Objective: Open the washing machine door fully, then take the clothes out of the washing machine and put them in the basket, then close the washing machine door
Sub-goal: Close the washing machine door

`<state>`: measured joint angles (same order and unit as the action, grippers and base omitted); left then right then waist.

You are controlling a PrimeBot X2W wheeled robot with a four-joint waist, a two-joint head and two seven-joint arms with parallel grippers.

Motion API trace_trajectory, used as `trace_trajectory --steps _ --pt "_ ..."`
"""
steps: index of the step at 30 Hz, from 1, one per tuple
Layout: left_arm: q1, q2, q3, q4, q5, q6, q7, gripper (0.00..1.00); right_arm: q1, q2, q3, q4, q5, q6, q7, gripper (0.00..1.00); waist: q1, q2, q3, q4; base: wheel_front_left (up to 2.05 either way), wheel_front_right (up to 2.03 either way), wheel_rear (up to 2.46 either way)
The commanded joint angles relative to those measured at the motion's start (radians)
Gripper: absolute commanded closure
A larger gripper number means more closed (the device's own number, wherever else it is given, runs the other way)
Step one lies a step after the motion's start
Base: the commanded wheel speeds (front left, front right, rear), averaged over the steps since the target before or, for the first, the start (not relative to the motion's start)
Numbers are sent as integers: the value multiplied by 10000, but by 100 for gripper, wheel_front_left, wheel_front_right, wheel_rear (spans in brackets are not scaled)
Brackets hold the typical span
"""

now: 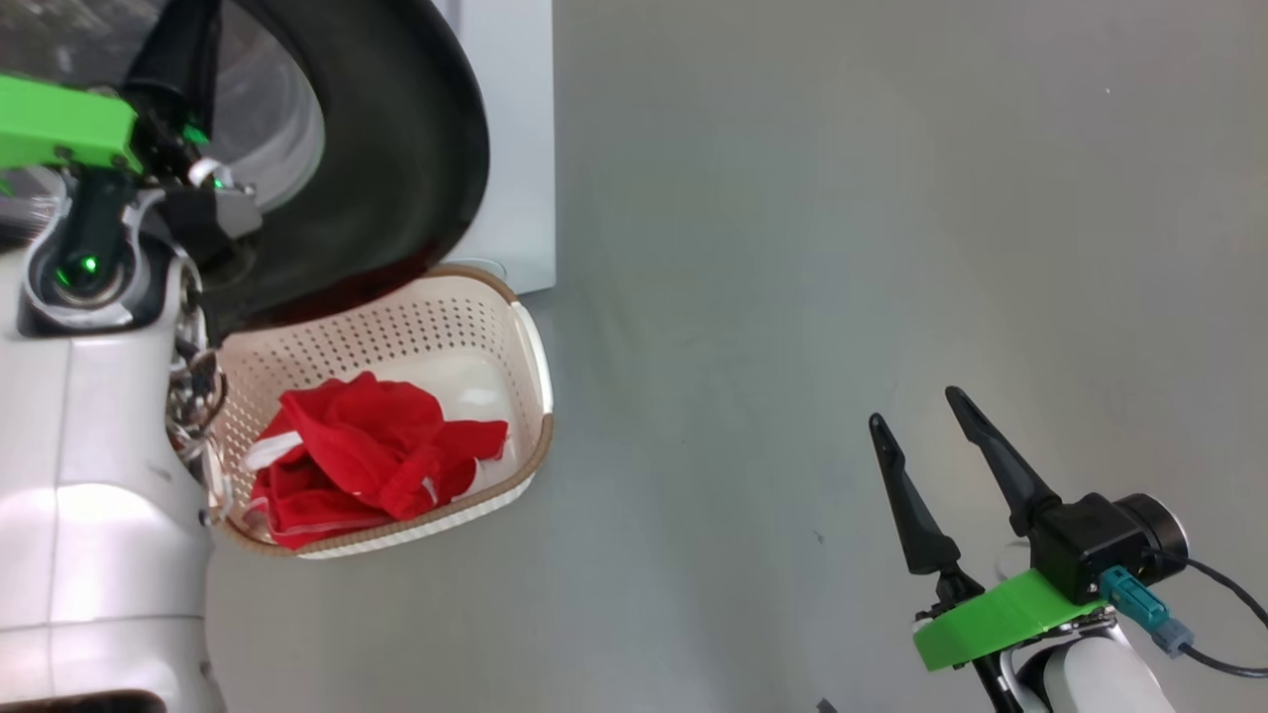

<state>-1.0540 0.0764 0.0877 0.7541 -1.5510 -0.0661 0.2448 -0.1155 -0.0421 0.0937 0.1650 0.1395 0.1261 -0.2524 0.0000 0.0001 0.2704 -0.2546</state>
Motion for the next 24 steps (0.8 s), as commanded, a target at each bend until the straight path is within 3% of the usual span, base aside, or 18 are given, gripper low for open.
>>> trace_trajectory --steps 1,14,15,17,18,24 --pt "-386 421 154 -166 152 -179 -35 100 -284 -81 228 -275 235 46 -93 0 0 -1 132 -110 0 0 0" --pt "-212 321 109 221 130 -424 75 100 -309 -81 105 -234 283 46 -93 0 0 -1 -12 128 0 0 0" --pt "-121 310 111 207 121 -437 87 92 -306 -81 113 -218 288 46 -93 0 0 -1 -54 161 0 0 0" --pt "123 301 103 128 144 -469 80 53 -285 -81 93 -171 312 46 -93 0 0 -1 -171 269 0 0 0" --pt "269 302 82 51 176 -488 78 0 -273 -81 75 -146 327 46 -93 0 0 -1 -225 326 0 0 0" --pt "1313 379 -24 -560 457 -557 -86 0 -178 -81 -35 -55 335 46 -93 0 0 -1 -623 796 0 0 0"
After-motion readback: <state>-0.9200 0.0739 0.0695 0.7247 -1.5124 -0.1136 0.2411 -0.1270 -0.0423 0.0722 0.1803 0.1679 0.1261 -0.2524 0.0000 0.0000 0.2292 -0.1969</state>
